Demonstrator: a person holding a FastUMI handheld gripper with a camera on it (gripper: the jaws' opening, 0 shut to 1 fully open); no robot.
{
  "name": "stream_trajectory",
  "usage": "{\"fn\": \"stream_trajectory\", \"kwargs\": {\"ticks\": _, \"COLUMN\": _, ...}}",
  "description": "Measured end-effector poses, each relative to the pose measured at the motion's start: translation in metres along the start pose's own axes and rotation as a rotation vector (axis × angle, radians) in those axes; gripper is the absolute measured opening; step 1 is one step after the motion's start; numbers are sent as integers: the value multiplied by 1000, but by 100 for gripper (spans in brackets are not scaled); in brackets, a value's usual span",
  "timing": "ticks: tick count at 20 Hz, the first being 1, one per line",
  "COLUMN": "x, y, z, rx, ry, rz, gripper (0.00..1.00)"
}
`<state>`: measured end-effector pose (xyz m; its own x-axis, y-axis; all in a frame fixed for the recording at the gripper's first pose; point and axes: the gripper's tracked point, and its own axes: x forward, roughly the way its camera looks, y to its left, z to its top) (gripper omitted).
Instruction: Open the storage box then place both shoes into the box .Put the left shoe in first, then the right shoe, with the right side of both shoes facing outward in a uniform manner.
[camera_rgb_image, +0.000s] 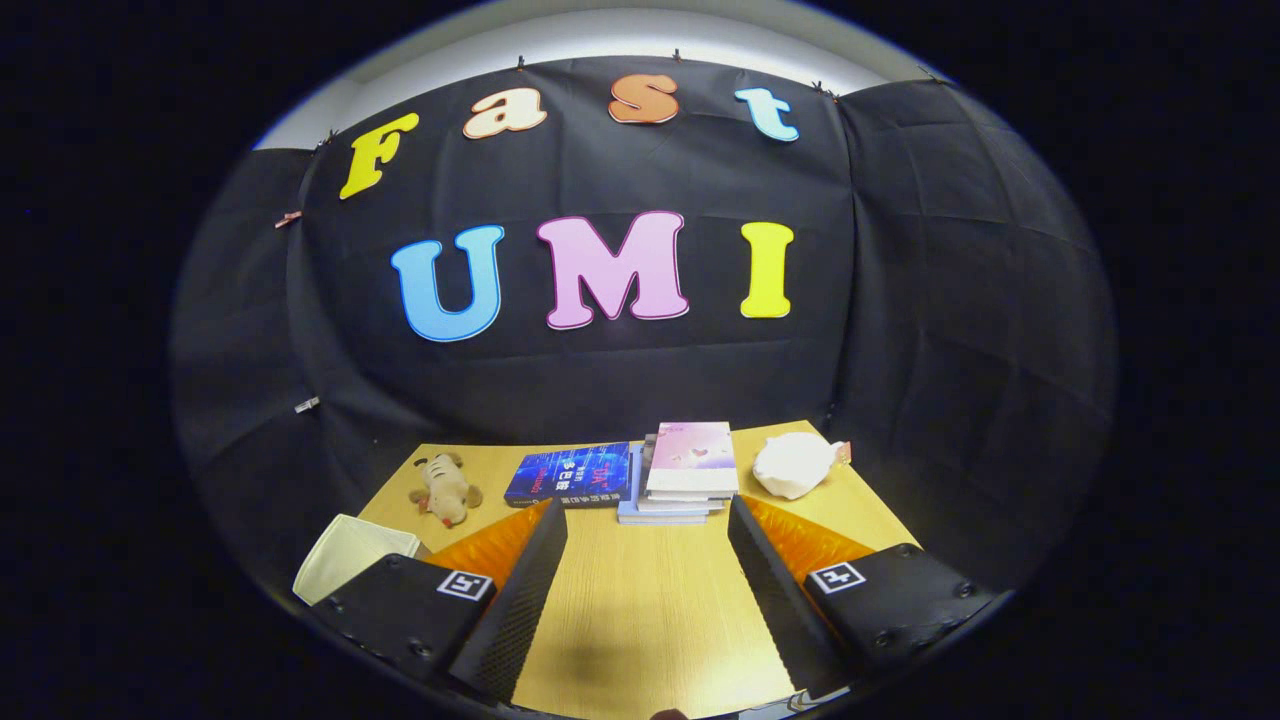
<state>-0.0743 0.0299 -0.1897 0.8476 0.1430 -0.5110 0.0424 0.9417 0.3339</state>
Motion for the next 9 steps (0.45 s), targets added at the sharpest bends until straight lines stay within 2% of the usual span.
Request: {"fn": "stream_trajectory", "kwargs": {"ticks": 9, "x": 0, "y": 3, "z": -6, "rx": 3, "ry": 3, "rz": 0, "gripper": 98}}
